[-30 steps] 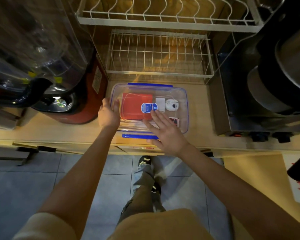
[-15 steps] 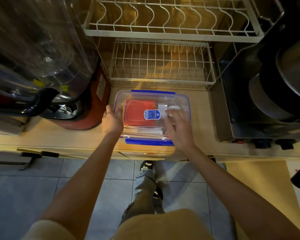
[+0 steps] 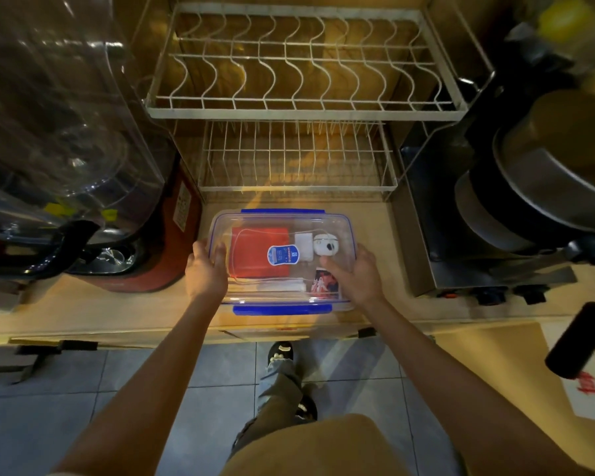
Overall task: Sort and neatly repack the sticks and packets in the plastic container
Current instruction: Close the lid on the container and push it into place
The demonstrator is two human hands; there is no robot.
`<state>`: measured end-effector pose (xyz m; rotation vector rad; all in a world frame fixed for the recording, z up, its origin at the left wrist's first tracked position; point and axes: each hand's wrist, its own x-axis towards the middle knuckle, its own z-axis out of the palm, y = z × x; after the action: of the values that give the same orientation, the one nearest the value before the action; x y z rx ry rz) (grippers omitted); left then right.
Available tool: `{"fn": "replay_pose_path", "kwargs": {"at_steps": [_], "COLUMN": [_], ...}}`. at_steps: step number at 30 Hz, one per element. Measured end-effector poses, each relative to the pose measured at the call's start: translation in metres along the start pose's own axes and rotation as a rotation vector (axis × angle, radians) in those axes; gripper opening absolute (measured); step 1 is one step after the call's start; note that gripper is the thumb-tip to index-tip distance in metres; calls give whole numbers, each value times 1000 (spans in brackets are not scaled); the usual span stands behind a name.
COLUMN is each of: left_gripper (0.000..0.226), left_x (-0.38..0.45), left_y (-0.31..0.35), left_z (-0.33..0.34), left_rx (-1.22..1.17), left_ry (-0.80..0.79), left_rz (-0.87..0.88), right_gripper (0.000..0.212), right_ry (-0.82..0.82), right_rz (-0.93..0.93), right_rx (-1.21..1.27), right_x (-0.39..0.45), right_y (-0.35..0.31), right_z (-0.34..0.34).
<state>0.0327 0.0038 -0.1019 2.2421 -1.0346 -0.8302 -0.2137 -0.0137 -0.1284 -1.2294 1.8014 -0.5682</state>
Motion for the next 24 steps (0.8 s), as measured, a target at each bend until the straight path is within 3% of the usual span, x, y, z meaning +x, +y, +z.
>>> {"fn": "replay_pose_path", "kwargs": {"at_steps": [3, 8, 15, 18, 21, 24], "left_gripper": [47, 49, 52, 55, 55, 50], "left_x": [-3, 9, -7, -21, -36, -57], "left_y": [4, 12, 56, 73, 91, 114], "left_z": [-7, -30, -71, -94, -117, -140], "left_rx": [-21, -56, -66, -21, 26, 77], "left_ry": [-44, -175, -403, -446, -459, -475], "left_rz": [-18, -94, -183, -163, -119, -50], "right_gripper": [98, 45, 25, 27, 53, 51], "right_ry": [-96, -217, -345, -381, -414, -396], "right_rz": [57, 71, 101, 138, 135, 46], "right_rx": [-14, -49, -171, -165, -167, -156], "right_x": [11, -14, -46, -62, -74, -89], "right_y": [6, -41, -92, -107, -121, -141], "right_z": [-5, -38, -83, -102, -123, -147]}}
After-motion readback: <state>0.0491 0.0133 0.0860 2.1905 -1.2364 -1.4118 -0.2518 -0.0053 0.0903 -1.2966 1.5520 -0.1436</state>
